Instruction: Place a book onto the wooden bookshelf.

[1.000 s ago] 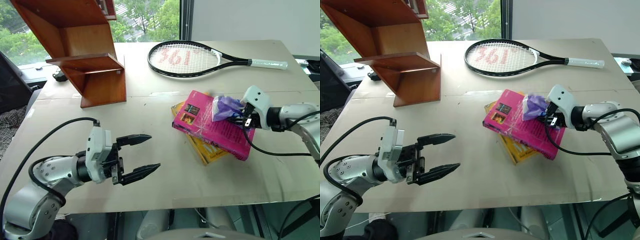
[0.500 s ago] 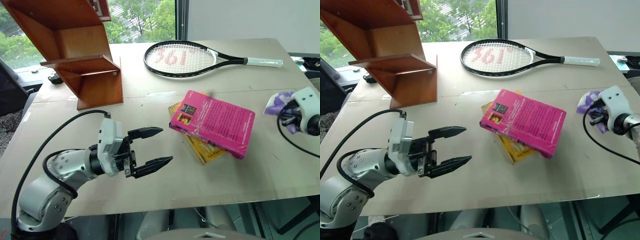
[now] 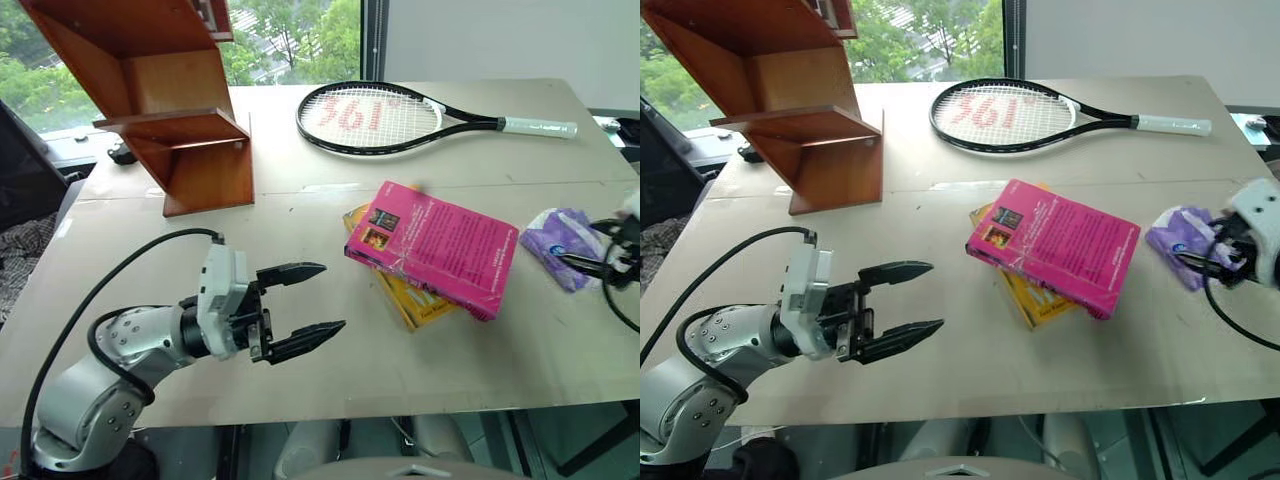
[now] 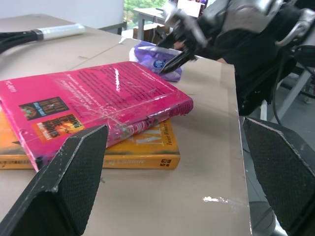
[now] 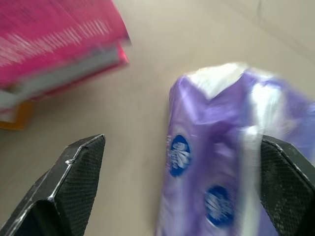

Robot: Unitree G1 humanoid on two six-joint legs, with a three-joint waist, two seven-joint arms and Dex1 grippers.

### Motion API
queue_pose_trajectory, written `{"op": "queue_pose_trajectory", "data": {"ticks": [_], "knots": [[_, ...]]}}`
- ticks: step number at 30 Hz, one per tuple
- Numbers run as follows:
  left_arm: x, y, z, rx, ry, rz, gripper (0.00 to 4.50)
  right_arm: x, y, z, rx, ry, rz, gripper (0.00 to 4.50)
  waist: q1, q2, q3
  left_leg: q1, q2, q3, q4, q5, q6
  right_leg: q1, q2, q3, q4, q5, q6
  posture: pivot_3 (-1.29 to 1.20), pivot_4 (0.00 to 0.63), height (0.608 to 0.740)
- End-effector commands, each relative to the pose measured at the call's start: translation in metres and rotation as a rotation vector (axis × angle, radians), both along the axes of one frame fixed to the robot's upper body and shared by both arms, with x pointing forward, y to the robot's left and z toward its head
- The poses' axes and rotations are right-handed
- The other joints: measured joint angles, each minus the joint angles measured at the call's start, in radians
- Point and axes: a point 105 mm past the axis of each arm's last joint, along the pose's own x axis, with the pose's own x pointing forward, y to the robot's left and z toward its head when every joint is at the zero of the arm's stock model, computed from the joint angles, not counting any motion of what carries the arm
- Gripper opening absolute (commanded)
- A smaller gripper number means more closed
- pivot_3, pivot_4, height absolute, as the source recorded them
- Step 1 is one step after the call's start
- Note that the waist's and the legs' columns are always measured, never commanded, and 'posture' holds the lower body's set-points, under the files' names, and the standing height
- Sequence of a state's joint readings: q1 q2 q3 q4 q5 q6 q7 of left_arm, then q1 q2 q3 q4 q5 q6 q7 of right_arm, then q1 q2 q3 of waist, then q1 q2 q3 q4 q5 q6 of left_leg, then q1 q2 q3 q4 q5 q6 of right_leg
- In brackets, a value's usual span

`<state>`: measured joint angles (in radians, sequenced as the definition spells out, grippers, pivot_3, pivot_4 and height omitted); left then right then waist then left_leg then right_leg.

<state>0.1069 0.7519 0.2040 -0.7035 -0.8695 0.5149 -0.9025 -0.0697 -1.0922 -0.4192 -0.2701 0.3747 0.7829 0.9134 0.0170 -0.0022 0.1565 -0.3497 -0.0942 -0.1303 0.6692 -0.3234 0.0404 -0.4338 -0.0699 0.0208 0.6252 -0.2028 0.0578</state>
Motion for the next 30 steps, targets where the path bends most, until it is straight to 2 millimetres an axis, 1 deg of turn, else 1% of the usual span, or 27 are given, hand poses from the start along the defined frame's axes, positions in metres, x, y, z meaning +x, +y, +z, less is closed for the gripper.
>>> {"op": "queue_pose_trajectory", "data": {"ticks": [1, 2, 3, 4, 6, 8, 11, 14, 20, 22, 26, 30], "knots": [[-0.007, 0.007, 0.004, 0.001, -0.024, 0.008, 4.5, -0.018, 0.01, 0.004, 0.019, 0.001, 0.037, 3.17, -0.002, -0.001, 0.0, 0.001, 0.0, 0.0, 0.001, 0.0, 0.0, 0.002, 0.0, -0.001, 0.0, 0.0, 0.0, 0.0, 0.15, 0.74], [-0.009, 0.01, 0.002, 0.004, -0.02, 0.016, 4.5, -0.017, 0.015, 0.001, 0.025, -0.001, 0.038, 2.93, -0.004, -0.001, 0.0, 0.001, 0.0, 0.001, 0.001, 0.0, 0.0, 0.002, 0.0, -0.001, 0.0, 0.0, 0.0, 0.0, 0.15, 0.74], [-0.009, 0.011, 0.001, 0.007, -0.018, 0.02, 4.5, -0.017, 0.018, 0.0, 0.029, -0.004, 0.039, 2.32, -0.005, -0.001, 0.0, 0.003, 0.0, 0.002, 0.0, 0.0, 0.0, 0.003, 0.0, 0.0, 0.001, 0.0, 0.0, 0.0, 0.15, 0.74], [-0.011, 0.013, 0.0, 0.011, -0.016, 0.025, 4.5, -0.013, 0.024, -0.009, 0.021, 0.003, 0.044, 2.11, -0.006, -0.001, 0.0, 0.003, 0.0, 0.003, 0.0, 0.0, 0.0, 0.002, 0.0, 0.0, 0.001, 0.0, 0.0, 0.0, 0.15, 0.74], [-0.012, 0.015, -0.002, 0.015, -0.016, 0.033, 4.5, -0.007, 0.037, -0.024, 0.007, 0.019, 0.062, 1.05, -0.006, -0.001, 0.0, 0.004, 0.001, 0.004, 0.001, 0.0, 0.0, 0.003, 0.001, 0.0, 0.001, 0.0, 0.0, 0.0, 0.15, 0.74], [-0.012, 0.017, -0.002, 0.021, -0.019, 0.043, 4.5, 0.001, 0.045, -0.033, 0.002, 0.023, 0.061, 0.07, -0.004, -0.002, 0.0, 0.004, 0.001, 0.004, 0.001, 0.0, 0.0, 0.003, 0.001, 0.0, 0.001, 0.0, 0.0, 0.0, 0.15, 0.74], [-0.013, 0.019, -0.002, 0.027, -0.026, 0.06, 4.5, 0.009, 0.055, -0.042, 0.0, 0.035, 0.07, 0.02, -0.002, -0.002, 0.0, 0.004, 0.001, 0.004, 0.001, 0.0, 0.0, 0.002, 0.001, 0.0, 0.001, 0.0, 0.0, 0.0, 0.15, 0.74], [-0.015, 0.02, -0.002, 0.031, -0.029, 0.079, 4.5, 0.012, 0.062, -0.047, 0.001, 0.048, 0.091, 0.02, -0.001, -0.002, 0.0, 0.003, 0.001, 0.003, 0.001, 0.0, 0.0, 0.002, 0.0, -0.001, 0.001, 0.0, 0.0, 0.0, 0.15, 0.74], [-0.019, 0.026, -0.005, 0.029, -0.018, 0.135, 4.5, 0.017, 0.081, -0.042, 0.06, 0.03, 0.134, 0.02, -0.003, -0.002, 0.0, 0.003, 0.001, 0.002, 0.0, 0.0, 0.0, 0.002, 0.0, -0.001, 0.0, 0.0, 0.0, 0.0, 0.15, 0.74], [-0.02, 0.027, -0.006, 0.03, -0.014, 0.146, 4.5, 0.018, 0.084, -0.042, 0.068, 0.03, 0.139, 0.02, -0.003, -0.001, 0.0, 0.003, 0.001, 0.003, 0.0, 0.0, 0.0, 0.002, 0.001, -0.001, 0.0, 0.0, 0.0, 0.0, 0.15, 0.74], [-0.021, 0.026, -0.007, 0.034, -0.013, 0.153, 4.5, 0.02, 0.09, -0.045, 0.069, 0.041, 0.135, 0.02, -0.003, -0.002, 0.0, 0.003, 0.001, 0.002, 0.0, 0.0, 0.0, 0.002, 0.0, -0.002, 0.0, 0.0, 0.0, 0.0, 0.15, 0.74], [-0.021, 0.027, -0.009, 0.04, -0.011, 0.162, 4.5, 0.024, 0.103, -0.048, 0.078, 0.039, 0.138, 0.02, -0.004, -0.002, 0.0, 0.003, 0.001, 0.002, 0.0, 0.0, 0.0, 0.002, 0.0, -0.002, 0.0, 0.0, 0.0, 0.0, 0.15, 0.74]]}}
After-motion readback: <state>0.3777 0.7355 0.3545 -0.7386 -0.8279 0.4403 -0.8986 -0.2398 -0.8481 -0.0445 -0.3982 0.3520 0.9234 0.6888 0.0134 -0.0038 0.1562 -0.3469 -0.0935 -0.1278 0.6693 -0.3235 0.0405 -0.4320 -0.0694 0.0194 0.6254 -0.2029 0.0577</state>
